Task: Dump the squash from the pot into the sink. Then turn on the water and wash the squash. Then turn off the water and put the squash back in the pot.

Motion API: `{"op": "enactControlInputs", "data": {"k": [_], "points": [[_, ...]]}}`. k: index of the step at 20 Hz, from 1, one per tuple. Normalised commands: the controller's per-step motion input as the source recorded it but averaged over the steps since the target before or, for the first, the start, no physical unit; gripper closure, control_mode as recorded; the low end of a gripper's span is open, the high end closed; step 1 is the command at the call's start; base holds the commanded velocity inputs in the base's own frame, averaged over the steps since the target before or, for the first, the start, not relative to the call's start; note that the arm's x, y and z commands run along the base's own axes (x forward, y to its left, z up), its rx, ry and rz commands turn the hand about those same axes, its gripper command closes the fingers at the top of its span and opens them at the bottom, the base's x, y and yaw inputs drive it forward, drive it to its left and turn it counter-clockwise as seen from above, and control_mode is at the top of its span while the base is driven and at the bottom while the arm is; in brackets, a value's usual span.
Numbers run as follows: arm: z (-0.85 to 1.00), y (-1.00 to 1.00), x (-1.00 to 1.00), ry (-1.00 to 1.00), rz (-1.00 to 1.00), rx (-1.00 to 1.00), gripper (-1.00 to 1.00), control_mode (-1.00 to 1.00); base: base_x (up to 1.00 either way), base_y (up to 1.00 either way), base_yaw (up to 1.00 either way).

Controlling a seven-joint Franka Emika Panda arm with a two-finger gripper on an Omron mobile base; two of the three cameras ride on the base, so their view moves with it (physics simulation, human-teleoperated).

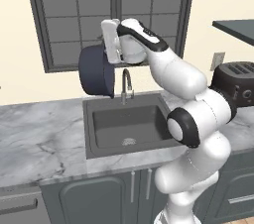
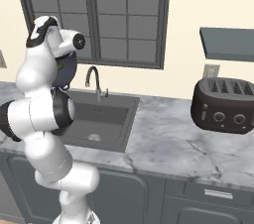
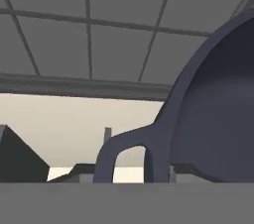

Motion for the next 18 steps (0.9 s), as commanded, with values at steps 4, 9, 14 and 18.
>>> {"op": "enactControlInputs", "data": {"k": [4,9,14,18], "points": [[0.0,-0.56,0.25,0.07,0.01,0.42,1.0,-1.0,0.0,0.0,0.0],[0.0,-0.55,0.7,0.03,0.02,0.36,1.0,-1.0,0.0,0.0,0.0],[0.05,-0.47,0.48,0.01,0.01,0.31,1.0,-1.0,0.0,0.0,0.0],[0.19,-0.52,0.12,0.03,0.0,0.3,1.0,-1.0,0.0,0.0,0.0]]}}
